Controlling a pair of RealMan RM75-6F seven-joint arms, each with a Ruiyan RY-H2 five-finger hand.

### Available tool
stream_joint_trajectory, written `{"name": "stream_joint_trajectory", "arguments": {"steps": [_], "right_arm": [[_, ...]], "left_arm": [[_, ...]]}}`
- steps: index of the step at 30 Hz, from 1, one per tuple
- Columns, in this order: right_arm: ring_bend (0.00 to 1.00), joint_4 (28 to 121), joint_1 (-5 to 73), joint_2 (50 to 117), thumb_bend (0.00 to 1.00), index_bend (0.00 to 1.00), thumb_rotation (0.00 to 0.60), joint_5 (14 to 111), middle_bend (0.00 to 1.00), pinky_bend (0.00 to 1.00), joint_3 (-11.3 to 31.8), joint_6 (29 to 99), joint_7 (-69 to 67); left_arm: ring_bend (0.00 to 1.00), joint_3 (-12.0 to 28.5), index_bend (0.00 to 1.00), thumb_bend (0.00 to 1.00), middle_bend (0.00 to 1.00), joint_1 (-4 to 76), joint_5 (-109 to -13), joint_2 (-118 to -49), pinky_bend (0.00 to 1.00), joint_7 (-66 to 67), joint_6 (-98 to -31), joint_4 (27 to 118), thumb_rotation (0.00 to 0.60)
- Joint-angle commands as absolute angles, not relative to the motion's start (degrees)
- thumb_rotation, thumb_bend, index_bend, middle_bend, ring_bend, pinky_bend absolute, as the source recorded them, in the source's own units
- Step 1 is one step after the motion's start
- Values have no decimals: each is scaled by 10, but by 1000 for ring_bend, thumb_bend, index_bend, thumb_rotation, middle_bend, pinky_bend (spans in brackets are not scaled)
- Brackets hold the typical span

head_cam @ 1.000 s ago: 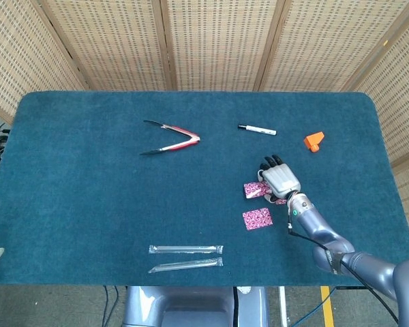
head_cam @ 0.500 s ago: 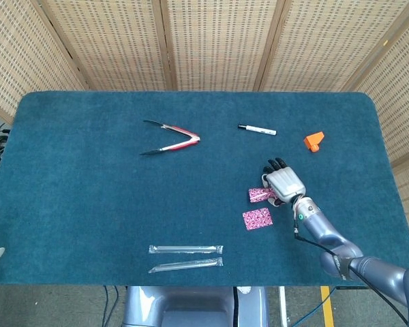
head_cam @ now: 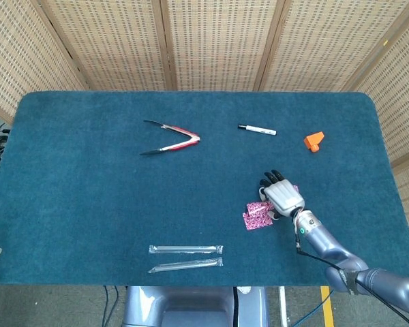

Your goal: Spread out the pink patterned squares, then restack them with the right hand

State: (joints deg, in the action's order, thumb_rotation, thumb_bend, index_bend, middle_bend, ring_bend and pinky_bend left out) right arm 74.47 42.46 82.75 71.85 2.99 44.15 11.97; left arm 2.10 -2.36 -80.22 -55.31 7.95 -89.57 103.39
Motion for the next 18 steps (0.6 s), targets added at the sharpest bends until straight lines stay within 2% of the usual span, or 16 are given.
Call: {"name": "stream_joint_trajectory", "arguments": {"steps": [1, 8, 18], "right_arm": [[0, 749, 421, 830, 311, 463, 600, 724, 208, 0, 24, 445, 124], [0, 751, 418, 835, 280, 451, 600, 728, 175, 0, 18, 446, 137], [0, 754, 417, 836, 259, 346, 600, 722, 133, 0, 18, 447, 155]], "left_arm": [[0, 20, 80, 119, 0, -25, -802, -553, 0, 76, -897, 1032, 600], [0, 19, 80, 120, 0, -28, -804, -552, 0, 70, -899, 1028, 600], [0, 19, 80, 120, 0, -31, -807, -551, 0, 64, -903, 1027, 600]]}}
